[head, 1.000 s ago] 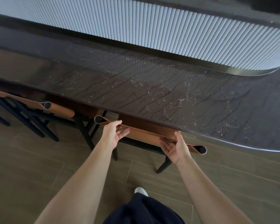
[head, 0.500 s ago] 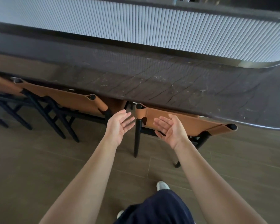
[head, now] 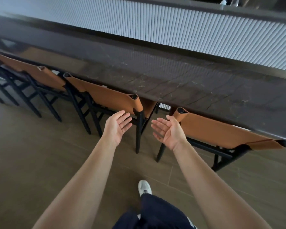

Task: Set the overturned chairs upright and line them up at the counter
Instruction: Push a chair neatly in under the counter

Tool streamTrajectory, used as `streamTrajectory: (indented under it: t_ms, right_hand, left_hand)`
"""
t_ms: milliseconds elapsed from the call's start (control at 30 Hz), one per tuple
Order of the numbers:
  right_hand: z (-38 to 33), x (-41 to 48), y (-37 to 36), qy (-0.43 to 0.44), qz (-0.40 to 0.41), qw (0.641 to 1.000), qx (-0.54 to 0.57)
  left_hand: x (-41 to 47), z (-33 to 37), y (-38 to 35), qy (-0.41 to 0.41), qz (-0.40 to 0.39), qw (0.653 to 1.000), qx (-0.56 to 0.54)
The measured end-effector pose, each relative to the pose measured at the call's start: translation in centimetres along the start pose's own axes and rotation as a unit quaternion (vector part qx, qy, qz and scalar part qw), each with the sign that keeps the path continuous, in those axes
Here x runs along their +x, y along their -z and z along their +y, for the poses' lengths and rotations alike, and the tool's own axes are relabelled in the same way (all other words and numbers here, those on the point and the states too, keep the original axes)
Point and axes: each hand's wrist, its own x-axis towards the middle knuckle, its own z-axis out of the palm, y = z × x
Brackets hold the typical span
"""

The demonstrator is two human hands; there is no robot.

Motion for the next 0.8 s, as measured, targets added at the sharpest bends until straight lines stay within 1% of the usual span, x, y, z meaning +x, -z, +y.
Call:
streamTrajectory:
  t_ms: [200, 367, 467, 633, 800]
  right_hand:
    - [-0.6, 4.8, -4.8, -0.043, -0.010, 0.999, 0.006]
    - [-2.1, 9.0, -8.3, -0.068, -0.002, 0.998, -0.003]
    - [-2.9, 10.7, -9.4, -0.082, -0.008, 0.997, -0.012]
    - [-2.3, 12.6, -11.4, -0.129, 0.010, 0.992, 0.004]
    - [-0.8, 14.8, -14.6, -0.137, 0.045, 0.988, 0.045]
  left_hand:
    - [4.9, 3.8, 0.5, -0.007, 0.033, 0.999, 0.007]
    - [8.8, 7.5, 0.2, -0.005, 0.034, 0.998, 0.056]
    - [10.7, 9.2, 0.7, -0.006, 0.038, 0.998, 0.059]
    - [14.0, 10.0, 1.8, 0.033, 0.056, 0.997, 0.044]
    - [18.3, 12.1, 3.0, 0.082, 0.053, 0.995, 0.030]
